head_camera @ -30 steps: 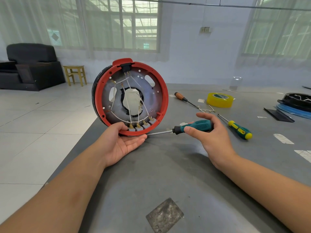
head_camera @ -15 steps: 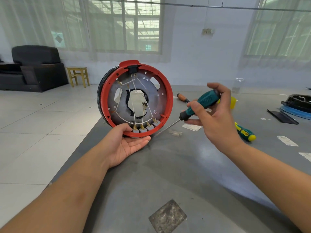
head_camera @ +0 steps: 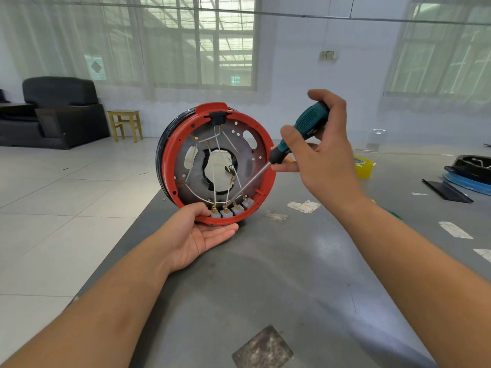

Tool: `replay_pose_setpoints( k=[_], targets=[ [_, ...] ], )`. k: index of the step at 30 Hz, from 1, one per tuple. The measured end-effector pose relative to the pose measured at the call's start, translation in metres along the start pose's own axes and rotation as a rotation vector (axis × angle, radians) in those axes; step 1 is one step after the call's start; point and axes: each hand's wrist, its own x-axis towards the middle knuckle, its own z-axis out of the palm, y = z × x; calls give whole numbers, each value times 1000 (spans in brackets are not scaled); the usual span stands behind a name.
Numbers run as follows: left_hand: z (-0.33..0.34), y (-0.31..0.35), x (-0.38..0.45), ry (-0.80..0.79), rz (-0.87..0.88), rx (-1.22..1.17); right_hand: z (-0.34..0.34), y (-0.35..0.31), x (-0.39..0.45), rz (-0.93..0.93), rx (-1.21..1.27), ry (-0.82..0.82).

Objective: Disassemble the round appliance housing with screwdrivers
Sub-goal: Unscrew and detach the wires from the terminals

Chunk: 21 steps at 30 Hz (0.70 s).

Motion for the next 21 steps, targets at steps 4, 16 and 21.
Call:
replay_pose_setpoints(
  k=[4, 16, 21],
  targets=[
    [0, 0, 1, 1, -7, 4, 2, 4, 1, 23, -8, -42],
    [4, 0, -2, 23, -17, 4, 0, 3, -3, -37, -72, -5],
    [7, 0, -3, 37, -14, 3, 2, 4, -6, -38, -92, -20]
  ],
)
